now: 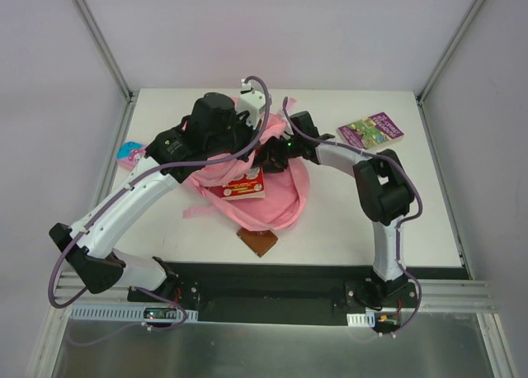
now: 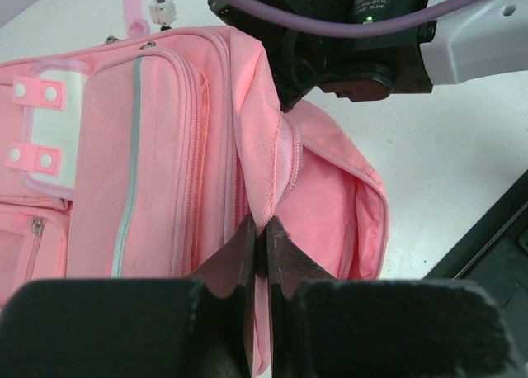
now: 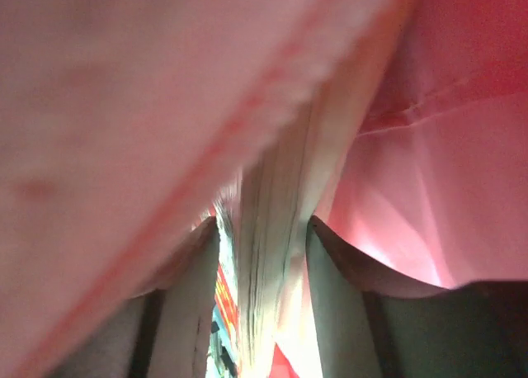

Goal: Pack the student bag
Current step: Place the book in the student bag.

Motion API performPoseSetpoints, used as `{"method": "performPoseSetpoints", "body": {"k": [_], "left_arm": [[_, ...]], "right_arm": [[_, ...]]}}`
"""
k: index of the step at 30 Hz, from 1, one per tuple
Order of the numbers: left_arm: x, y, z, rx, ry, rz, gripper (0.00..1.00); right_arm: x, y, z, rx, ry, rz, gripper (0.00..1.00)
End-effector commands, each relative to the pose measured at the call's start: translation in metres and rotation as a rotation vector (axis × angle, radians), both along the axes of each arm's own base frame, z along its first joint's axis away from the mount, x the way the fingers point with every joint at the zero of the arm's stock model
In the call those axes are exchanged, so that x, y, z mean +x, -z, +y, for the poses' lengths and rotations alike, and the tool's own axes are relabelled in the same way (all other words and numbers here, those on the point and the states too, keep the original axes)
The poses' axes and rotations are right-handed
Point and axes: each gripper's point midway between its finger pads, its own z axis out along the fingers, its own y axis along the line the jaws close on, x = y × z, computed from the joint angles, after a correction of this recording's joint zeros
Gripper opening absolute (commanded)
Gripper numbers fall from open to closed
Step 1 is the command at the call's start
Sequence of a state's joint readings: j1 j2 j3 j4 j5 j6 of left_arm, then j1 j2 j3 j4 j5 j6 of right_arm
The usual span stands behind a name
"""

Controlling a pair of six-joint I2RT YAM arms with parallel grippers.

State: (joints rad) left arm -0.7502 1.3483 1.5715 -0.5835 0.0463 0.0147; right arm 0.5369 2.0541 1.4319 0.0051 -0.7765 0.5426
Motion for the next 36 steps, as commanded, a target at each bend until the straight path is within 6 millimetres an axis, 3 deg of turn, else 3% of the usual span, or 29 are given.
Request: {"method": "performPoseSetpoints", "body": {"k": [1, 4, 7, 8, 9, 13, 14, 16, 20, 23, 24, 30, 36], "left_arm": [[0.001, -0.049, 0.001, -0.121, -0.007, -0.126, 0.0], [0.002, -0.049, 0.001, -0.122, -0.009, -0.125, 0.0], [0.003, -0.047, 0.003, -0.113, -0.022, -0.127, 0.0], [0.004, -0.046, 0.004, -0.111, -0.026, -0.127, 0.0], [0.004, -0.045, 0.004, -0.11, -0.026, -0.126, 0.0], [0.006, -0.043, 0.004, -0.109, -0.035, -0.124, 0.0], [0.007, -0.043, 0.003, -0.11, -0.037, -0.123, 0.0], [0.008, -0.044, 0.002, -0.117, -0.037, -0.131, 0.0], [0.01, -0.046, 0.001, -0.122, -0.038, -0.139, 0.0], [0.011, -0.046, -0.001, -0.128, -0.038, -0.14, 0.0], [0.012, -0.044, -0.001, -0.125, -0.04, -0.136, 0.0], [0.016, -0.045, 0.004, -0.119, -0.074, -0.153, 0.0], [0.018, -0.044, 0.004, -0.117, -0.08, -0.155, 0.0]], "right_arm": [[0.0, -0.008, 0.006, -0.014, -0.029, -0.038, 0.54], [0.003, -0.021, 0.001, -0.006, -0.025, -0.075, 0.65], [0.002, -0.023, -0.016, -0.022, 0.016, -0.092, 0.69], [0.002, -0.041, -0.022, -0.007, 0.034, -0.134, 0.7], [0.005, -0.046, -0.032, -0.006, 0.059, -0.142, 0.7], [-0.012, -0.072, -0.052, 0.043, 0.097, -0.18, 0.73], [-0.02, -0.064, -0.055, 0.041, 0.097, -0.151, 0.73], [-0.035, -0.079, -0.044, 0.111, 0.077, -0.149, 0.73], [-0.069, -0.049, -0.032, 0.047, 0.08, -0.067, 0.73], [-0.07, -0.03, -0.035, -0.027, 0.207, -0.048, 0.73], [-0.071, -0.014, -0.04, -0.065, 0.257, -0.051, 0.73], [-0.067, -0.011, -0.032, -0.097, 0.374, -0.143, 0.75], [-0.073, 0.002, -0.026, -0.109, 0.539, -0.09, 0.76]]}}
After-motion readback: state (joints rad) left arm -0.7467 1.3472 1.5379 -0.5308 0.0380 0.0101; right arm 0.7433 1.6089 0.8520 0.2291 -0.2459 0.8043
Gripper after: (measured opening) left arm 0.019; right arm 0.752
